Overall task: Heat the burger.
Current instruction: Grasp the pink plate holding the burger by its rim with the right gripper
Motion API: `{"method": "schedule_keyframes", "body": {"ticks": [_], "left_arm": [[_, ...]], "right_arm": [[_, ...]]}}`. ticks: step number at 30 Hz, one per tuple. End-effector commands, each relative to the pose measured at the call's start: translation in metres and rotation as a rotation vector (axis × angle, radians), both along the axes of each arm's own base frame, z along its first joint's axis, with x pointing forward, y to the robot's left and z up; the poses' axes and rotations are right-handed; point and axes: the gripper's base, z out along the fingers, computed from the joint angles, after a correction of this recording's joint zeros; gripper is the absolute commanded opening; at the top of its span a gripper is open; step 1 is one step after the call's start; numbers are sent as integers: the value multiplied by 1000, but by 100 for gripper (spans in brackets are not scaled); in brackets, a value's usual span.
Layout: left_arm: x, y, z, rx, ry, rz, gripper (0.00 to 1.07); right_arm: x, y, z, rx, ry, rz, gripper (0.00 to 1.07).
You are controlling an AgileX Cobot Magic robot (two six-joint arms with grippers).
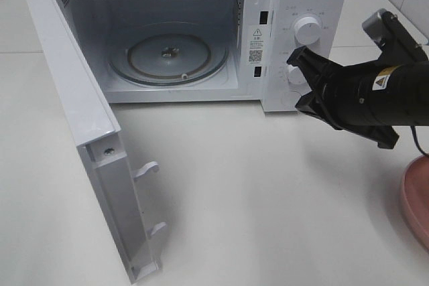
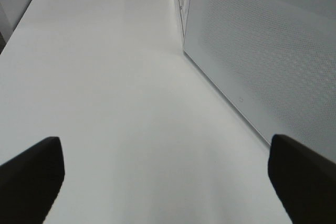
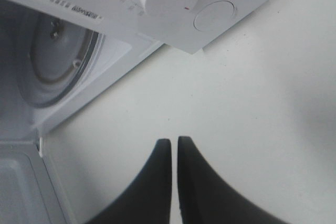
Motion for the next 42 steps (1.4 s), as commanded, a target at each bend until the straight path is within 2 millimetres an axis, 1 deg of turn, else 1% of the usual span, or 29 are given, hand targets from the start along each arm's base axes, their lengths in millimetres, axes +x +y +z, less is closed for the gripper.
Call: {"method": "schedule_keyframes", "body": {"ticks": [1, 3, 4, 6, 7, 8, 10, 11, 12, 13, 15, 16, 17, 18, 22, 26, 27, 28, 29, 30, 31, 32, 33, 34, 35, 36, 37, 38, 42], "left_arm": [[-2, 0, 0, -3, -15, -10, 98], [-2, 0, 0, -3, -15, -10, 98], [-2, 0, 0, -3, -15, -10, 98], [-2, 0, 0, -3, -15, -10, 98], [-2, 0, 0, -3, -15, -10, 98], [-2, 0, 0, -3, -15, -10, 98], [-2, 0, 0, -3, -15, -10, 98], [-2, 0, 0, -3, -15, -10, 98], [-2, 0, 0, -3, -15, -10, 98], [-2, 0, 0, -3, -15, -10, 98], [-2, 0, 0, -3, -15, -10, 98], [-2, 0, 0, -3, -15, -10, 98], [-2, 0, 0, -3, -15, -10, 98], [-2, 0, 0, -3, -15, -10, 98], [-2, 0, 0, -3, -15, -10, 98], [-2, 0, 0, -3, -15, -10, 98], [-2, 0, 0, -3, -15, -10, 98], [-2, 0, 0, -3, -15, -10, 98], [-2, 0, 0, -3, -15, -10, 98], [-2, 0, 0, -3, -15, -10, 98], [-2, 0, 0, -3, -15, -10, 98], [-2, 0, 0, -3, -15, -10, 98], [-2, 0, 0, -3, -15, -10, 98], [-2, 0, 0, -3, -15, -10, 98], [-2, 0, 0, -3, -15, -10, 98], [-2, 0, 0, -3, -15, -10, 98], [-2, 0, 0, -3, -15, -10, 98], [-2, 0, 0, -3, -15, -10, 98], [-2, 0, 0, -3, -15, -10, 98]], "right_arm": [[-5, -1, 10, -99, 0, 108, 0], [-9, -1, 19, -180, 10, 203, 1], [-9, -1, 19, -180, 10, 203, 1], [-13, -1, 27, -240, 31, 282, 1], [-13, -1, 27, -240, 31, 282, 1], [-16, -2, 30, -275, 62, 329, 1], [-17, -2, 32, -294, 84, 355, 1], [-22, -4, 33, -339, 142, 418, 1], [-22, -4, 33, -339, 142, 418, 1], [-26, -5, 33, -392, 193, 483, 2], [-29, -7, 32, -416, 226, 512, 2], [-33, -10, 31, -461, 278, 556, 2], [-33, -10, 31, -461, 278, 556, 2], [-37, -14, 29, -513, 328, 595, 3], [-41, -22, 27, -599, 386, 632, 4], [-43, -22, 27, -610, 399, 651, 8], [-43, -22, 27, -630, 389, 692, 15], [-43, -23, 27, -636, 392, 707, 20], [-43, -23, 27, -636, 392, 707, 20], [-42, -26, 27, -637, 400, 706, 33], [-42, -26, 27, -637, 400, 706, 33], [-42, -30, 27, -642, 406, 712, 54], [-41, -31, 26, -646, 406, 714, 63], [-41, -31, 26, -646, 406, 714, 63], [-40, -35, 26, -652, 405, 723, 86], [-40, -35, 26, -652, 405, 723, 86], [-40, -37, 26, -660, 409, 732, 95], [-39, -41, 26, -668, 414, 741, 99], [-38, -49, 26, -659, 442, 713, 98]]}}
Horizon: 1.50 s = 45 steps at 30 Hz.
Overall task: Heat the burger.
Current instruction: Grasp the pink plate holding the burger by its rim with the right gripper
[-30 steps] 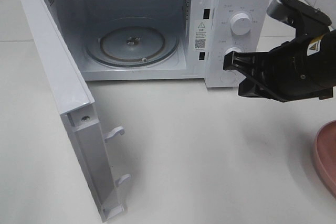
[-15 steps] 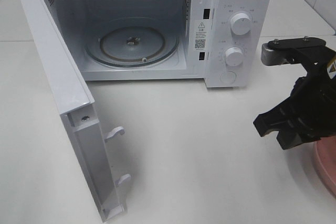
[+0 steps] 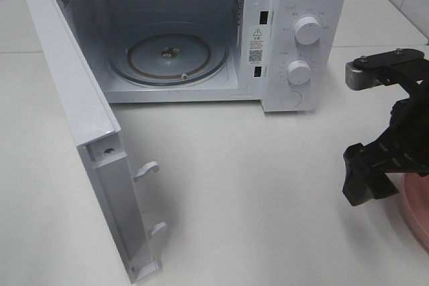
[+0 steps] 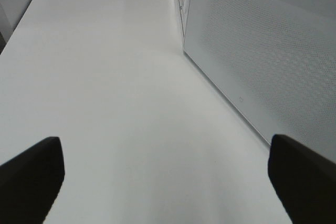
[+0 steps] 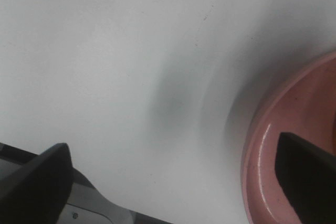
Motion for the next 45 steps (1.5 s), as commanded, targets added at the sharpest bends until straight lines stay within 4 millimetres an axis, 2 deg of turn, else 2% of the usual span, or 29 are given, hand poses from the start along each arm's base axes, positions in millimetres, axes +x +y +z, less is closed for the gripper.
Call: {"method": "schedule_keyframes", "body": {"ticks": [1, 8, 10, 15, 21, 29, 33, 37, 45], "left_arm": [[-2, 0, 0, -3, -15, -10, 98], [-2, 0, 0, -3, -15, -10, 98], [-2, 0, 0, -3, -15, -10, 98], [-2, 0, 0, -3, -15, -10, 98], [-2, 0, 0, -3, -15, -10, 98], [-2, 0, 0, -3, -15, -10, 98], [-2, 0, 0, -3, -15, -10, 98], [-2, 0, 0, -3, -15, -10, 98], [-2, 0, 0, -3, -15, -10, 98]], "right_arm": [[1, -15, 2, -23, 23, -36, 98], [5, -40, 2, -58, 30, -137, 95], [7, -50, 2, -55, 26, -186, 91], [10, -60, -2, -47, -1, -235, 83], [9, -62, -16, -32, -42, -246, 75], [3, -63, -24, -46, -36, -238, 75], [1, -64, -29, -49, -44, -237, 81], [0, -63, -33, -38, -70, -236, 81], [0, -60, -57, -22, 58, -256, 81]]}}
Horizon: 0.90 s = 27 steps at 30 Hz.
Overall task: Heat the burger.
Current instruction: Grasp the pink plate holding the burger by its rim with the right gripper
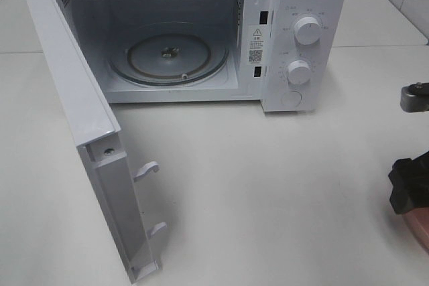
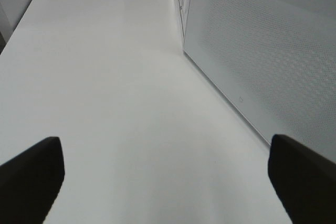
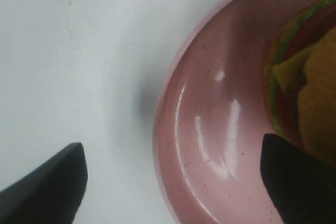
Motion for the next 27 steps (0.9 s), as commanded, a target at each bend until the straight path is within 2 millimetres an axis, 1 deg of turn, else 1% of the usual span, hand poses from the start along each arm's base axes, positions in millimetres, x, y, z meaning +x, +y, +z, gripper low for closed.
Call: {"method": "schedule_keyframes", "body": {"ticks": [1, 2, 4, 8, 9, 10, 12, 15, 21, 27], "left_arm": [[-2, 0, 0, -3, -15, -10, 98], [-2, 0, 0, -3, -15, -10, 98], [-2, 0, 0, -3, -15, -10, 98], [-2, 0, 0, -3, -15, -10, 98], [-2, 0, 0, -3, -15, -10, 98], [-2, 0, 0, -3, -15, -10, 98], [-2, 0, 0, -3, -15, -10, 98], [-2, 0, 0, -3, -15, -10, 98], [-2, 0, 0, -3, -15, -10, 98], [-2, 0, 0, -3, -15, -10, 98]], "right_arm": [[1, 1, -18, 27, 64, -7, 81], [1, 1, -18, 27, 64, -7, 81], [5, 2, -27, 27, 74, 0, 81], [8, 2, -33, 27, 73, 3, 81], [9, 2, -39, 26, 84, 4, 80], [9, 2, -39, 26, 84, 4, 80], [11, 2, -45, 26, 91, 4, 80], [13, 3, -49, 26, 87, 4, 79], [14, 3, -50, 27, 79, 5, 77], [13, 3, -60, 24, 130, -4, 76]]}}
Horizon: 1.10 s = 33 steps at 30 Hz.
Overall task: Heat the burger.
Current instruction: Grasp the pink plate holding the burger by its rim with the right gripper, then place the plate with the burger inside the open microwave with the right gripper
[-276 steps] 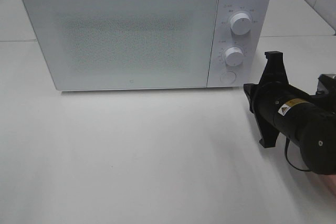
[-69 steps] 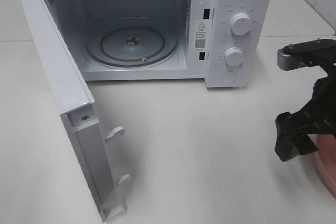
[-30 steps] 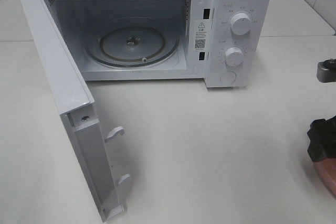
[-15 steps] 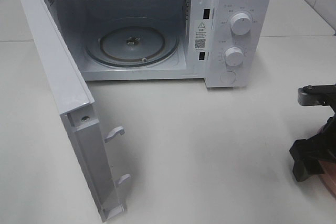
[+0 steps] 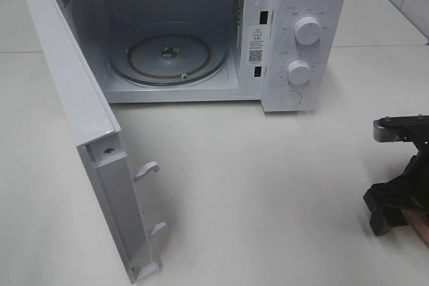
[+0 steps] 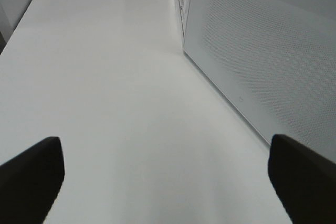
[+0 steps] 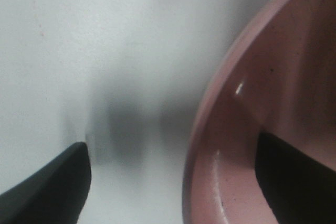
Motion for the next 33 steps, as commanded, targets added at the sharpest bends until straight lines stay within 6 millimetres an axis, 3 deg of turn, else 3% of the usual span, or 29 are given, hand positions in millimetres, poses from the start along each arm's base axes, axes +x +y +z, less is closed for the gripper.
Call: {"method": "schedule_keyframes", "body": {"ticks": [1, 4, 6, 7, 9, 10, 12, 15, 16, 26, 33], "left_arm": [[-2, 0, 0, -3, -15, -10, 98], [-2, 0, 0, -3, -15, -10, 98], [-2, 0, 0, -3, -15, -10, 98], [-2, 0, 0, -3, -15, -10, 98], [-2, 0, 0, -3, -15, -10, 98], [-2, 0, 0, -3, -15, -10, 98], [-2, 0, 0, -3, -15, -10, 98], [-2, 0, 0, -3, -15, -10, 98], [-2, 0, 0, -3, -15, -10, 98], [-2, 0, 0, -3, -15, -10, 98], [-2, 0, 0, -3, -15, -10, 98]], "right_arm": [[-1, -1, -7, 0, 31, -5, 75], [-1, -2, -7, -1, 31, -13, 71], [-1, -2, -7, -1, 30, -22, 59], [-1, -2, -7, -1, 30, -22, 59], [-1, -2, -7, -5, 29, -36, 40], [-1, -2, -7, -5, 29, -36, 40], [0, -2, -7, -6, 21, -37, 13], [0, -2, -7, -8, 20, -34, 7], [0, -2, -7, -10, 20, -31, 0], [-1, -2, -7, -12, 26, -29, 0], [-4, 16, -6, -29, 33, 12, 0]]}}
